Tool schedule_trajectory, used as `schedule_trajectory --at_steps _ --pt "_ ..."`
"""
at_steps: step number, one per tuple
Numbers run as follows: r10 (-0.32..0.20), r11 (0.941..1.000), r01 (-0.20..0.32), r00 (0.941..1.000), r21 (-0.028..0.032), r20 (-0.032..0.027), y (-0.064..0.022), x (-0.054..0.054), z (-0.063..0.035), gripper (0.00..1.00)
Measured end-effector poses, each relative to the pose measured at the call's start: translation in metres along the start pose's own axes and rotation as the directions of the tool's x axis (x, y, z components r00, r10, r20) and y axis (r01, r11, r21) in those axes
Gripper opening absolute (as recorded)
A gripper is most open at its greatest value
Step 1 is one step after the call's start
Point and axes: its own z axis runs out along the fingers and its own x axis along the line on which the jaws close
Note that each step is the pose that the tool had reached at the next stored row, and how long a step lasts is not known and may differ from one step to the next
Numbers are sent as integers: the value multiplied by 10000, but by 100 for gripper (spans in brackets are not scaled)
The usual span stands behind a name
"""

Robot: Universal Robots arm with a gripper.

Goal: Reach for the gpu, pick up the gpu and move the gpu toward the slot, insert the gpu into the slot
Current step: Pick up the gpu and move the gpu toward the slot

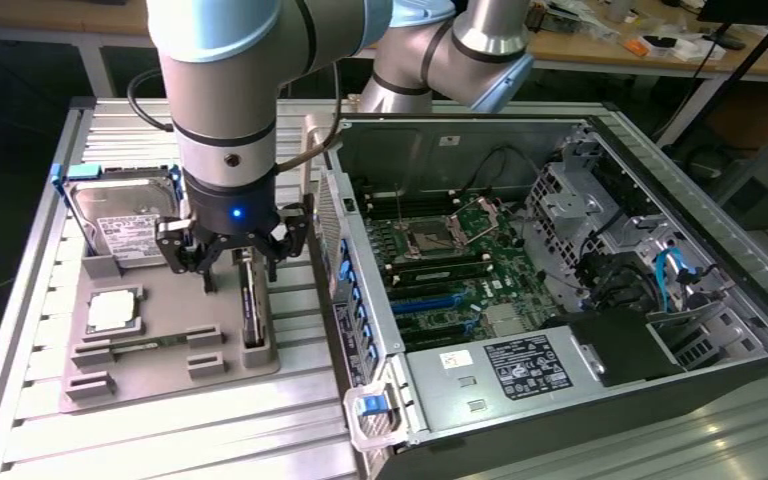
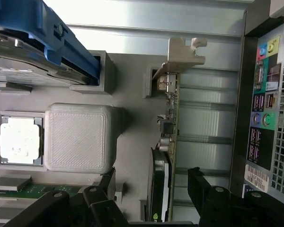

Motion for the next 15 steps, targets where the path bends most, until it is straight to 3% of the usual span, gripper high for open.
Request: schedule_trajectory --at_steps 9,12,15 --pt "0 10000 0 10000 -1 2 0 0 1 72" --pt "0 10000 0 10000 -1 2 0 0 1 57" --pt "0 10000 0 10000 -1 1 0 0 1 57"
